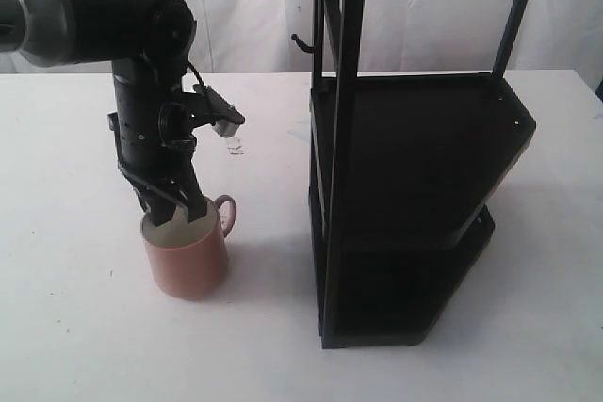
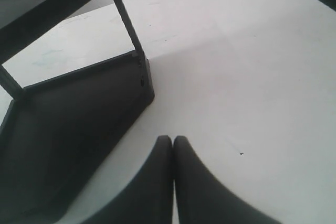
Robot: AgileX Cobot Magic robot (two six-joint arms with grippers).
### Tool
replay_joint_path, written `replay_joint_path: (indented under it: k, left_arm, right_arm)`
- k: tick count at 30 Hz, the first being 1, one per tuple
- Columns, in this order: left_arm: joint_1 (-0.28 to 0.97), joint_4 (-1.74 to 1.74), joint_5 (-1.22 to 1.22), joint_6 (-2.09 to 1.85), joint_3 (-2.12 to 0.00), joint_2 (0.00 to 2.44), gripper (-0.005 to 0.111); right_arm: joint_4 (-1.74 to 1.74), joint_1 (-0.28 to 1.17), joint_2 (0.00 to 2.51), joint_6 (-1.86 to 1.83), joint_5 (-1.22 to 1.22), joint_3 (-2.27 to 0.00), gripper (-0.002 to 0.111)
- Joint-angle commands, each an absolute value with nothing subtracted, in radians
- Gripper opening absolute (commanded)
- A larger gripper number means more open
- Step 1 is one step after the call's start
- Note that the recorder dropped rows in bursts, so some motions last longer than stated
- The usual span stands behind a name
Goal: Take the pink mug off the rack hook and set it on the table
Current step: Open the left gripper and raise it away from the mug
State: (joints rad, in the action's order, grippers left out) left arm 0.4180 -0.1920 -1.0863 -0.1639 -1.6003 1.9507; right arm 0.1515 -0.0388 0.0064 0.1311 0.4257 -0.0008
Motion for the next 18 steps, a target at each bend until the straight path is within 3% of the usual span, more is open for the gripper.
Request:
replay_joint_path:
  k: [1,10,13,15,18]
  left_arm:
    - [0.419,-0.200,-1.174,-0.150,-1.684,1.903,0.027]
    - [0.419,-0.304,-1.221,-0.065,-1.722,1.755,0.026]
    - [0.419,-0.411,-1.221,-0.012,-1.692,1.730,0.016]
    - [0.407,-0.475,-1.181,0.031,-1.660,1.707,0.002]
    - [0.366,-0.497,-1.101,0.077,-1.604,1.662,0.000]
  right_arm:
    - [0.142,-0.041,0.000,0.135,0.420,0.000,0.000]
    - [0.142,-0.041,0.000,0.135,0.420,0.000,0.000]
    - [0.142,-0.041,0.000,0.135,0.420,0.000,0.000]
    - [0.142,-0.041,0.000,0.135,0.420,0.000,0.000]
    - [0.142,-0.041,0.000,0.135,0.420,0.000,0.000]
